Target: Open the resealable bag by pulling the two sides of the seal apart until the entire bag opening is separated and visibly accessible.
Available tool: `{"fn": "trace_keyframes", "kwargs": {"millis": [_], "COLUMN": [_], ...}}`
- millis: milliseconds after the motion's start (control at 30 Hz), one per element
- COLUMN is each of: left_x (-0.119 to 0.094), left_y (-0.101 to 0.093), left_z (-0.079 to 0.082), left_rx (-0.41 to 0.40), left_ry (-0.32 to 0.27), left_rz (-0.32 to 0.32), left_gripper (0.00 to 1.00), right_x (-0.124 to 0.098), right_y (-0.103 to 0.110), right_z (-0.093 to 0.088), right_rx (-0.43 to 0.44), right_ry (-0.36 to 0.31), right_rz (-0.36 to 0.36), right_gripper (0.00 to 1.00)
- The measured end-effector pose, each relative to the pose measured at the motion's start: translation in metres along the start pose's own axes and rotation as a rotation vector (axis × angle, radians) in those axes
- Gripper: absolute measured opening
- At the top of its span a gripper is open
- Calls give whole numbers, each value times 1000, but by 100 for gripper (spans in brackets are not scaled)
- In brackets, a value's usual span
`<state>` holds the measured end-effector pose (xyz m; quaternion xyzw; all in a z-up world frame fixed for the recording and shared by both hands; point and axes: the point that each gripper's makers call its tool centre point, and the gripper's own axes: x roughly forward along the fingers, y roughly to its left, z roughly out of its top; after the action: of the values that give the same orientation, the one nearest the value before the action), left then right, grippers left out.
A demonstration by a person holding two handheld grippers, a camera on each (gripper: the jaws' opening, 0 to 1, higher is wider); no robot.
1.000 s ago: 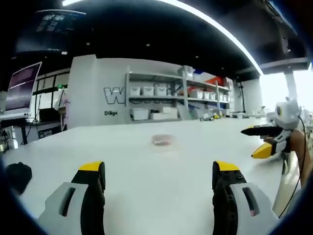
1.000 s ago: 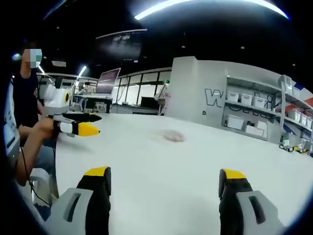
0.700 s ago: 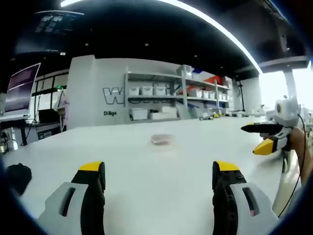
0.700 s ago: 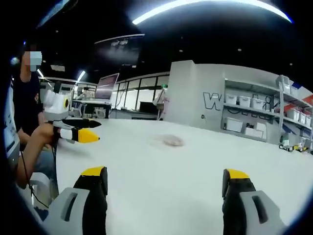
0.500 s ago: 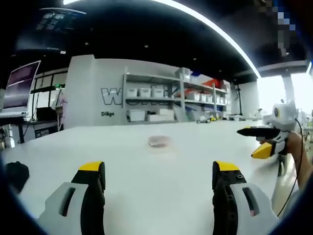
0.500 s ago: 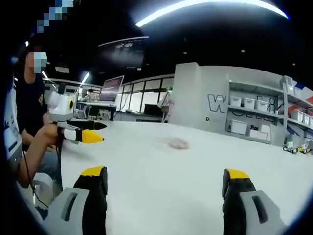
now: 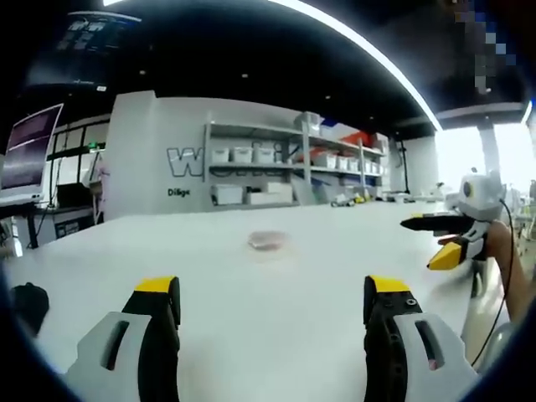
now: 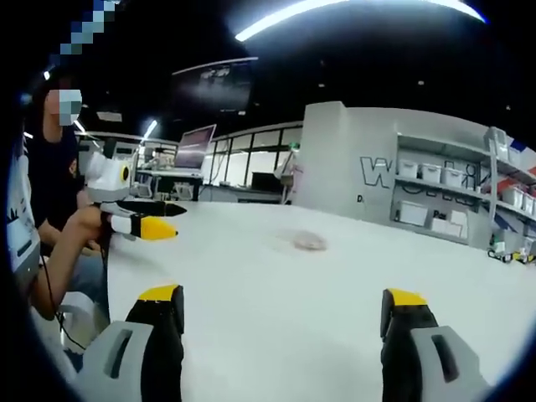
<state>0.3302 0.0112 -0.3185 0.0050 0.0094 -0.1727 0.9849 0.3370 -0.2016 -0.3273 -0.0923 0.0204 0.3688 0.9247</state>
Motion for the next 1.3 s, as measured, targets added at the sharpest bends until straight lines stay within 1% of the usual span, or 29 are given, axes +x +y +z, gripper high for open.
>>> {"fn": "trace_keyframes", "kwargs": {"millis": [167, 433, 533, 633, 767, 900, 1300], "left_x": [2, 1, 3, 7, 12, 17, 33], "left_y": [-1, -2, -4, -7, -6, -5, -3], "left_z": [3, 3, 6, 6, 3, 4, 0], "left_rx": [-4, -2, 0, 5, 23, 18, 32], "left_ry": [-6, -2, -7, -5, 12, 11, 22], "left_rz": [-10, -15, -27, -39, -38, -48, -45], "left_gripper": [90, 90, 90, 90, 90, 90, 90], "right_x": [-1, -1, -1, -1, 1, 3, 6], "right_y": [-3, -3, -4, -7, -9, -9, -8], "right_z": [0, -1, 0, 3, 5, 5, 4], "right_rx": [-7, -14, -22, -27, -24, -23, -24], "right_ry": [3, 15, 19, 16, 13, 15, 22], "right_rz": [-13, -12, -17, -21, -21, -18, -12], "right_gripper": [98, 96, 96, 95, 94, 94, 93]}}
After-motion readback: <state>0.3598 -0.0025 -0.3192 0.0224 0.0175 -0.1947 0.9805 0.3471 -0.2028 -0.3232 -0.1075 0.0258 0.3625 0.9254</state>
